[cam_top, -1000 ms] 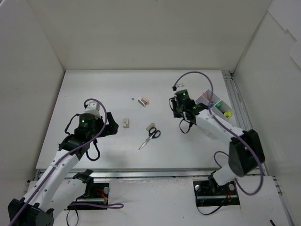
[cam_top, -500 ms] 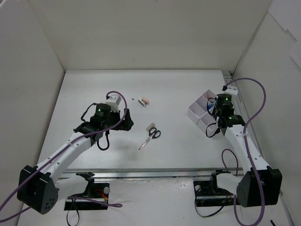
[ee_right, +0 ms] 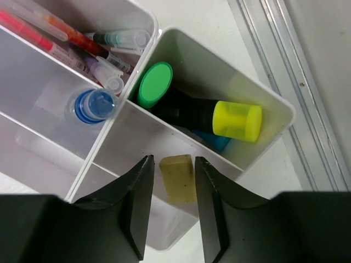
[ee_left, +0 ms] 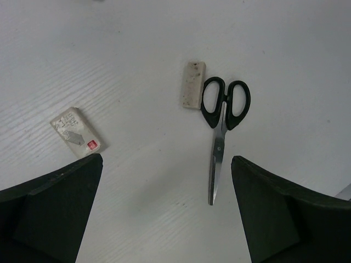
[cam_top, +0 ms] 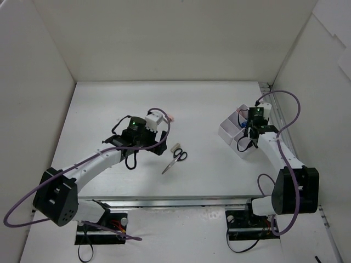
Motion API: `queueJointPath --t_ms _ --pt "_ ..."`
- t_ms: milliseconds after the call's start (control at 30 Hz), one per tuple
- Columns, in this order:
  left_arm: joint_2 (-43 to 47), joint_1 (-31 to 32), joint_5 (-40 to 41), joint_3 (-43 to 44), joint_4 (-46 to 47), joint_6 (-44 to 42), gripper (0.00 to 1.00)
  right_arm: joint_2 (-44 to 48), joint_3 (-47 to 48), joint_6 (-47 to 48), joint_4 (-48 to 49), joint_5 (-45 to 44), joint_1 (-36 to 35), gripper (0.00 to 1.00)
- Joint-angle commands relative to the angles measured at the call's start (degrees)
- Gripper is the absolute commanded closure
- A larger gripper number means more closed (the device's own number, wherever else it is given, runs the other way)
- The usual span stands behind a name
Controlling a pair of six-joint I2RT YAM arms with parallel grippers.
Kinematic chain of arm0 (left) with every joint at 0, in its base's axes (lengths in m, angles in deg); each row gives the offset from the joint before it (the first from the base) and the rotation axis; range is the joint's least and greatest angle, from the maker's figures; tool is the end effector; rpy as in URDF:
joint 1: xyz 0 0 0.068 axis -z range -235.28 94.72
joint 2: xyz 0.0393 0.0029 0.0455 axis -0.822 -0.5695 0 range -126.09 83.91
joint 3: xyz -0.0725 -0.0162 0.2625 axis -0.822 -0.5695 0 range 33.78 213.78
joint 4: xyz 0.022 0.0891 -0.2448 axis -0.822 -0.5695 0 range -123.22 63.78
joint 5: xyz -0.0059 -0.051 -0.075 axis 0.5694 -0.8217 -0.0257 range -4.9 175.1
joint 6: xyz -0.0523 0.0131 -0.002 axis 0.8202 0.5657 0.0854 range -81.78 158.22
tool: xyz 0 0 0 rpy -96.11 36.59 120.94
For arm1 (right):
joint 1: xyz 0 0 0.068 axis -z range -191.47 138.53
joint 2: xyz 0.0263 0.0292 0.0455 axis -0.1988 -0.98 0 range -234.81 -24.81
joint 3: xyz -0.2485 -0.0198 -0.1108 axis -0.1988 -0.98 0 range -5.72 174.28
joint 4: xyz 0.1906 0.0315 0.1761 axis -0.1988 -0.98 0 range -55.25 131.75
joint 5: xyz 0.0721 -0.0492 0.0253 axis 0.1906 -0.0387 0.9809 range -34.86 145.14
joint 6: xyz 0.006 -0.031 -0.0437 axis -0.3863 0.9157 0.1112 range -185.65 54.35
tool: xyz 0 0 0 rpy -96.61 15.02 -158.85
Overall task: Sort the stationery into containers
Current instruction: Place the stationery in the storage box, then pick up the stationery from the center of the board.
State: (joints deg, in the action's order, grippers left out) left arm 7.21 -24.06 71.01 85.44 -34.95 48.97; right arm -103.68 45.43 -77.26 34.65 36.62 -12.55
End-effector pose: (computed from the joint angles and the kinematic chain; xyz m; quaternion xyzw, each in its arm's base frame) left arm 0.2494 -0.1613 0.2607 0.2125 0.8512 -0.2685 0.3979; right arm 0.3023 -0.0057 0.2501 0.1545 0.8642 -0.0912 0.4701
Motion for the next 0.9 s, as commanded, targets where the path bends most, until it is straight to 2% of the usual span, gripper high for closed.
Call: queueJointPath --t_ms 0,133,300,367,467,600,867 --pt "-1.25 2.08 -1.91 5.29 3.55 -6.08 0.0 0.56 3.95 0.72 3.14 -3.27 0.29 0.67" --pt "-3.53 2.7 -1.38 7.14 2.93 -7.49 0.0 1.17 3.86 1.33 2.96 -2.23 0.38 0.39" --pt "-5.99 3.23 -1.91 8.89 2.67 -9.07 0.01 5.82 2.64 1.68 2.96 7.08 0.2 0.27" --pt "-7.4 3.23 -3.4 9.42 2.67 -10.12 0.0 7.93 1.41 2.04 2.96 11.74 -1.37 0.02" --pt "-10.65 4.45 -5.95 11.18 2.32 -13.29 0.01 11.98 -0.35 1.95 2.87 17.37 -3.57 0.02" --pt "-16.18 5.87 -3.59 15.92 0.04 -15.14 0.01 17.42 -2.55 -0.42 2.0 21.06 -4.72 0.02" --pt "-26.29 6.92 -0.94 21.46 -1.2 -15.05 0.22 24.28 -4.75 -1.48 -1.34 20.9 -4.98 0.02"
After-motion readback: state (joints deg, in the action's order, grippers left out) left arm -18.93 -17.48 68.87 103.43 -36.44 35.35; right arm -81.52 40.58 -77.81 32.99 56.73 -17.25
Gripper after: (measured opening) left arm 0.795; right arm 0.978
